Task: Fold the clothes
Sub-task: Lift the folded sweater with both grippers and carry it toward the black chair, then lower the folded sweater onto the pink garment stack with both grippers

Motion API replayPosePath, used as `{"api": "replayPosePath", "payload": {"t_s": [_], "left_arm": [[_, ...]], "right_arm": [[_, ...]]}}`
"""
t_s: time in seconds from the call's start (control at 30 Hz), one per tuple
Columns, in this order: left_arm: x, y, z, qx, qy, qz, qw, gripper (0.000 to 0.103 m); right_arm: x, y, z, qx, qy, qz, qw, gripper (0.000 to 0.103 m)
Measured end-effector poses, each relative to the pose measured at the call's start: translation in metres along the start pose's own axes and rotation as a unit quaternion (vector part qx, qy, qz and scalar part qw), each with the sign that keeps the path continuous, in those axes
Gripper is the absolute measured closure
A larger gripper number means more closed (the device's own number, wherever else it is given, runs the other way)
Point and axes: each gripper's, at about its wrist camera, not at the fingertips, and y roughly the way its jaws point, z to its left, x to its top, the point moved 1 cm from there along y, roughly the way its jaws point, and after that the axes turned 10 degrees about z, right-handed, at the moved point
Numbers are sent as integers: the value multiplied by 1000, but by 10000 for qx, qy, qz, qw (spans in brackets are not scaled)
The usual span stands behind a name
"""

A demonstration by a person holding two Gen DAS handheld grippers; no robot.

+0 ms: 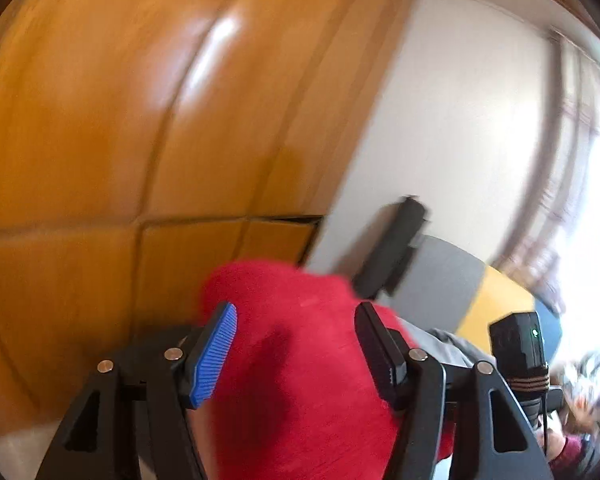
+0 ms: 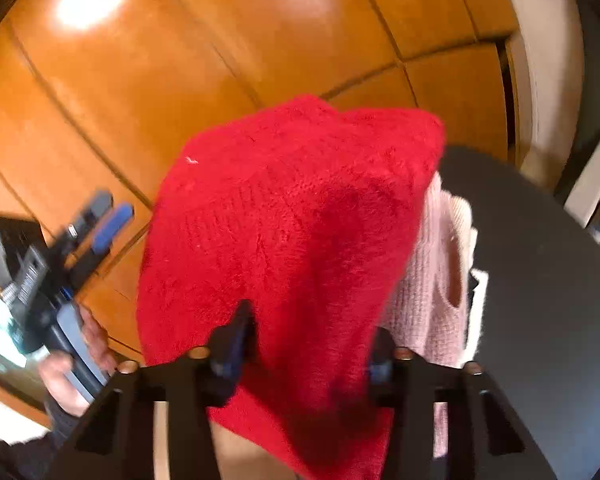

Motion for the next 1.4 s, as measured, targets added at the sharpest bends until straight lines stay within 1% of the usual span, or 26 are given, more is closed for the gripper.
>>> {"api": "replayPosePath", "payload": {"t_s": [0.03,0.07,0.1,0.13,0.17,0.2,0.27,0.3,0.37,0.4,0.47,0.5,0.53,0.57,0.63,0.7,0.77,0.8,0.83,0.93,0.97,1.03,1.07,1.17,1.33,1.4], "left_arm": [[1,5,-6,32,116,47,9999,38],[3,7,-1,82,189,213,9996,38],[0,28,0,135,149,547,9983,38],[-6,39,2,168,182,583,9980,39],[-13,50,4,200,215,618,9977,39],[-18,61,6,233,252,649,9973,39],[-19,74,0,299,394,626,9968,39],[-20,80,-3,332,465,615,9965,39],[-21,93,-9,397,607,592,9956,39],[-21,100,-13,430,678,581,9951,39],[-22,111,-19,489,810,560,9939,39],[-22,101,-19,449,777,566,9944,39],[-16,96,-20,306,716,559,9954,38],[-12,91,-19,178,663,553,9961,38],[-13,91,-17,227,690,563,9958,38],[-14,90,-14,276,717,573,9954,38],[-15,89,-11,325,744,584,9950,38],[-16,89,-10,349,757,589,9948,38],[-16,88,-8,374,771,594,9946,38],[-18,87,-4,447,811,610,9938,37],[-19,87,-3,471,825,615,9936,37],[-20,86,0,520,852,625,9930,37],[-21,85,2,545,865,630,9928,37],[-21,78,1,664,772,594,9930,37],[-20,60,-4,895,520,495,9934,36],[-20,53,-6,988,418,455,9932,32]], "right_arm": [[-5,-4,1,-32,20,-65,10000,73],[-9,-7,1,-75,57,-118,9999,73],[-14,-6,-1,-190,114,-89,9997,73],[-4,5,-17,-349,171,37,9992,73],[14,19,-40,-510,222,192,9983,73],[19,29,-49,-631,248,264,9974,73],[15,36,-53,-883,223,254,9955,73],[20,39,-57,-1026,224,154,9943,72],[27,41,-66,-1034,451,11,9936,68],[25,38,-73,-999,620,-62,9930,62],[22,26,-84,-894,887,-217,9918,57],[20,17,-85,-804,947,-303,9918,50],[19,6,-85,-847,953,-416,9910,46],[19,-7,-79,-990,843,-593,9897,46],[18,-33,-62,-1277,519,-986,9855,46],[21,-49,-29,-1556,-69,-1411,9777,46],[49,-42,-14,-1955,-689,-1629,9646,46],[53,-31,-2,-2167,-1019,-1647,9569,46],[47,-19,9,-2281,-1234,-1573,9529,46],[47,27,8,-2339,-1529,-1194,9527,46],[43,36,10,-2361,-1570,-1079,9529,46],[27,49,6,-2561,-1470,-763,9524,42],[24,55,1,-2535,-1380,-743,9546,42],[20,72,-19,-2223,-1075,-922,9646,42],[23,63,-15,-2348,-1143,-1080,9592,40],[25,53,-10,-2336,-1066,-1125,9599,37]]}}
